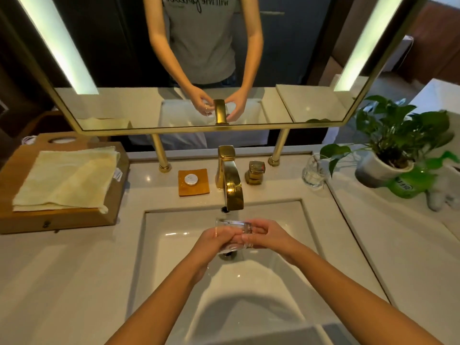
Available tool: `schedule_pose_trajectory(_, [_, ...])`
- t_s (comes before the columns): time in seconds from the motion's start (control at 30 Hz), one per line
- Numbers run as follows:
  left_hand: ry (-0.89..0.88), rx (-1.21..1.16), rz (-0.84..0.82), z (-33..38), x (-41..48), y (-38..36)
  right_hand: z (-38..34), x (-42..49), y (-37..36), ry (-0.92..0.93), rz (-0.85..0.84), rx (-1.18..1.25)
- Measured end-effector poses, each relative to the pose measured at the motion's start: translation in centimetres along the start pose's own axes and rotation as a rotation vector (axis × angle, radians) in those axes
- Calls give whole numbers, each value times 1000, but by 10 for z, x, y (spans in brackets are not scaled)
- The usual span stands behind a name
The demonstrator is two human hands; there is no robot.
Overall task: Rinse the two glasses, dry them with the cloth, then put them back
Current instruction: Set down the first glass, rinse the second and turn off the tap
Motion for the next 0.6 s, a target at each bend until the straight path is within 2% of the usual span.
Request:
schedule_pose_trajectory(0.07, [27,-61,37,-6,7,-2,-8,10,15,-3,48,11])
schedule_pose_trajectory(0.17, [113,-200,161,-16,15,2,-38,27,50,55,297,159])
schedule_pose_trajectory(0.23, [141,-269,193,-18,18,0,-68,44,69,95,431,128])
schedule_pose_trajectory(0.3, [187,-366,232,-21,20,-2,-96,68,78,104,444,28])
schedule_pose_trajectory(0.4, [202,-360,253,-24,24,-4,-111,113,75,-35,401,-114])
schedule_pose_trajectory(0.47, [203,-325,222,-26,26,-7,-108,133,68,-78,532,-194])
schedule_pose_trajectory(0.53, [178,-324,190,-22,26,-11,-107,136,63,-43,685,-191])
schedule_pose_trajectory(0.6, [159,-376,189,-22,26,-13,-107,131,62,11,707,-195])
Point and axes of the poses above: each hand's wrist, its own x-axis towards the middle knuckle, its own y-axis out of the back of the hand, z = x × y, the point moved 4 cm from there along x, towards the middle knuckle, and after that the axes turned 15 degrees about -y, right-handed, at the moved point
